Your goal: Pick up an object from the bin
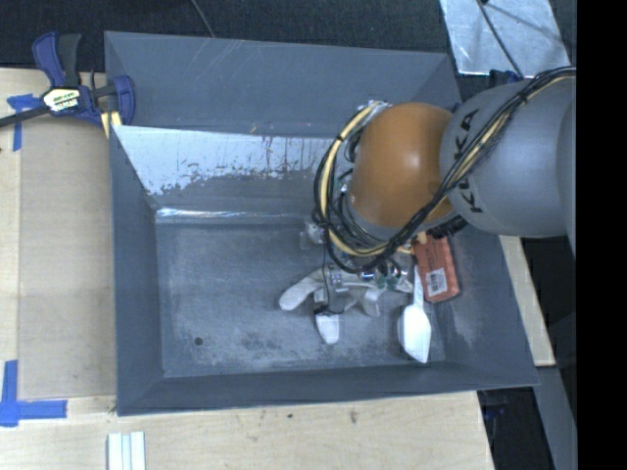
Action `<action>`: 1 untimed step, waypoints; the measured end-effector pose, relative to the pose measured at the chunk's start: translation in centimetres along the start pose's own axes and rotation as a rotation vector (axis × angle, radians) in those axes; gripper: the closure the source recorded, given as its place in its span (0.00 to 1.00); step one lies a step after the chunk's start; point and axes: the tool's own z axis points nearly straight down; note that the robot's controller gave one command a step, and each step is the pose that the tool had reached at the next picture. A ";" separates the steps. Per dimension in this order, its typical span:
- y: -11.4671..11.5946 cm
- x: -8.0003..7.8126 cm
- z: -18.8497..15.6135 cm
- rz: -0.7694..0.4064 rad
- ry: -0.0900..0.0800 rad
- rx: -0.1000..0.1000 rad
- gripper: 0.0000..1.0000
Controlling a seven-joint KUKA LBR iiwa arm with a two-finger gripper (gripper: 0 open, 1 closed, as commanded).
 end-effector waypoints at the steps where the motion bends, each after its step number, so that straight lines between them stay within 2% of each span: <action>1: -0.5 -1.0 4.0 -0.127 0.003 -0.001 1.00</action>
Offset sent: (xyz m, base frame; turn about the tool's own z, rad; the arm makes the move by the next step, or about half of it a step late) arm 0.0000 0.0000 0.0000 0.0000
